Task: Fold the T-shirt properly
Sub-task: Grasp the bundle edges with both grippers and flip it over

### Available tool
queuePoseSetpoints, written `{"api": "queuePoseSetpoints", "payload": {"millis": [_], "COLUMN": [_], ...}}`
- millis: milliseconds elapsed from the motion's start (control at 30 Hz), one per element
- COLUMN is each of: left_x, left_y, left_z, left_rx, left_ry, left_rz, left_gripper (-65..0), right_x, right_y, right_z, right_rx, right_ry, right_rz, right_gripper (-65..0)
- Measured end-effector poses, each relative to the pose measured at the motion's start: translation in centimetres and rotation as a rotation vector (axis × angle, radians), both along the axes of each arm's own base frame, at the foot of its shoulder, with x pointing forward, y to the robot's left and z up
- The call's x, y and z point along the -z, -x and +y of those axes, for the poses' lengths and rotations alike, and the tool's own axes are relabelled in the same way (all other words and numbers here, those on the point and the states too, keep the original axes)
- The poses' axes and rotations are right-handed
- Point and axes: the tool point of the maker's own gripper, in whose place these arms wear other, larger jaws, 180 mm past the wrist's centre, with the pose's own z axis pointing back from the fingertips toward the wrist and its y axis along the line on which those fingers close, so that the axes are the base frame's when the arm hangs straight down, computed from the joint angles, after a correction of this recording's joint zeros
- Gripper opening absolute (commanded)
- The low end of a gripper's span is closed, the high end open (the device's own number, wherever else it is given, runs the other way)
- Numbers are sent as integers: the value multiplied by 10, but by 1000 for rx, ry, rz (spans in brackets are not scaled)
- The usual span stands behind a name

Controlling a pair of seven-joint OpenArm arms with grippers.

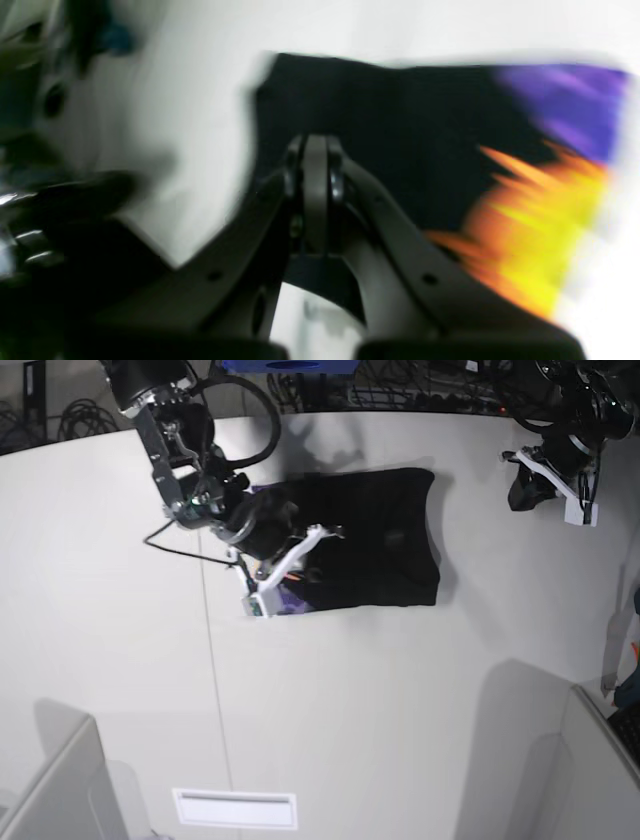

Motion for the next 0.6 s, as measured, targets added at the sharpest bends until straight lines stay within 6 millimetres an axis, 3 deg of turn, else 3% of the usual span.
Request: {"api": "queuePoseSetpoints", "payload": {"millis": [133, 167, 233, 333, 467, 600], "left_x": [-14, -13, -10, -2, 24, 30], "left_y": [-11, -13, -18, -34, -48, -70], "left_z": [-21, -28, -48, -72, -86, -107], "left_rx": [26, 51, 101, 104, 32, 90], "left_ry": [117, 126, 158, 258, 346, 374], "left_rz": [-82, -78, -73, -87, 15, 21], "left_gripper": [-173, -89, 0, 0, -25, -51], "right_x": [8, 6, 1, 0, 5, 8], "right_y": [0, 2, 6, 7, 9, 13], "right_z": [-30, -33, -35, -44, -59, -59], "right_rx": [43, 40, 39, 79, 130, 125], "right_ry": [52, 55, 51, 44, 53, 52], "right_rz": [-3, -9, -21, -35, -31, -18], "right_gripper": [-650, -650, -650, -650, -650, -650]}}
